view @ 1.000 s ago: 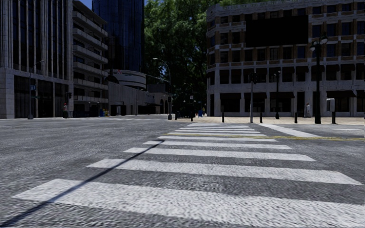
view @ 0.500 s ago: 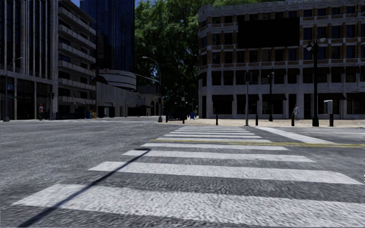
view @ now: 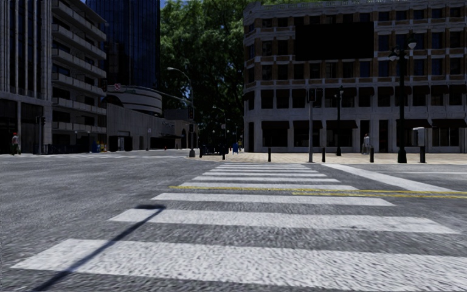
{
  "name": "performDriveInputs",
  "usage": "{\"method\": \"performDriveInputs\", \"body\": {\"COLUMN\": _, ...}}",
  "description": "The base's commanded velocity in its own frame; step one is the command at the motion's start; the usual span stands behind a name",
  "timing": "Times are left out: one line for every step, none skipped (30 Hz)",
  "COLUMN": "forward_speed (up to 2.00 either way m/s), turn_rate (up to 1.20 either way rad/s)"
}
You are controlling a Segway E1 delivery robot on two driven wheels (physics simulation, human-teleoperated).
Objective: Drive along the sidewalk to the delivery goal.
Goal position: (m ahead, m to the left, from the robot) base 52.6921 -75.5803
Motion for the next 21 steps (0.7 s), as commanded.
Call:
{"method": "performDriveInputs", "body": {"forward_speed": 2.0, "turn_rate": 0.0}}
{"method": "performDriveInputs", "body": {"forward_speed": 2.0, "turn_rate": 0.0}}
{"method": "performDriveInputs", "body": {"forward_speed": 2.0, "turn_rate": 0.0}}
{"method": "performDriveInputs", "body": {"forward_speed": 2.0, "turn_rate": 0.0}}
{"method": "performDriveInputs", "body": {"forward_speed": 2.0, "turn_rate": 0.0}}
{"method": "performDriveInputs", "body": {"forward_speed": 2.0, "turn_rate": 0.0}}
{"method": "performDriveInputs", "body": {"forward_speed": 2.0, "turn_rate": 0.0}}
{"method": "performDriveInputs", "body": {"forward_speed": 2.0, "turn_rate": 0.0}}
{"method": "performDriveInputs", "body": {"forward_speed": 2.0, "turn_rate": 0.0}}
{"method": "performDriveInputs", "body": {"forward_speed": 2.0, "turn_rate": 0.0}}
{"method": "performDriveInputs", "body": {"forward_speed": 2.0, "turn_rate": 0.0}}
{"method": "performDriveInputs", "body": {"forward_speed": 2.0, "turn_rate": 0.0}}
{"method": "performDriveInputs", "body": {"forward_speed": 2.0, "turn_rate": 0.0}}
{"method": "performDriveInputs", "body": {"forward_speed": 2.0, "turn_rate": 0.0}}
{"method": "performDriveInputs", "body": {"forward_speed": 2.0, "turn_rate": 0.0}}
{"method": "performDriveInputs", "body": {"forward_speed": 2.0, "turn_rate": 0.0}}
{"method": "performDriveInputs", "body": {"forward_speed": 2.0, "turn_rate": 0.0}}
{"method": "performDriveInputs", "body": {"forward_speed": 2.0, "turn_rate": 0.0}}
{"method": "performDriveInputs", "body": {"forward_speed": 2.0, "turn_rate": 0.0}}
{"method": "performDriveInputs", "body": {"forward_speed": 2.0, "turn_rate": 0.0}}
{"method": "performDriveInputs", "body": {"forward_speed": 2.0, "turn_rate": 0.0}}
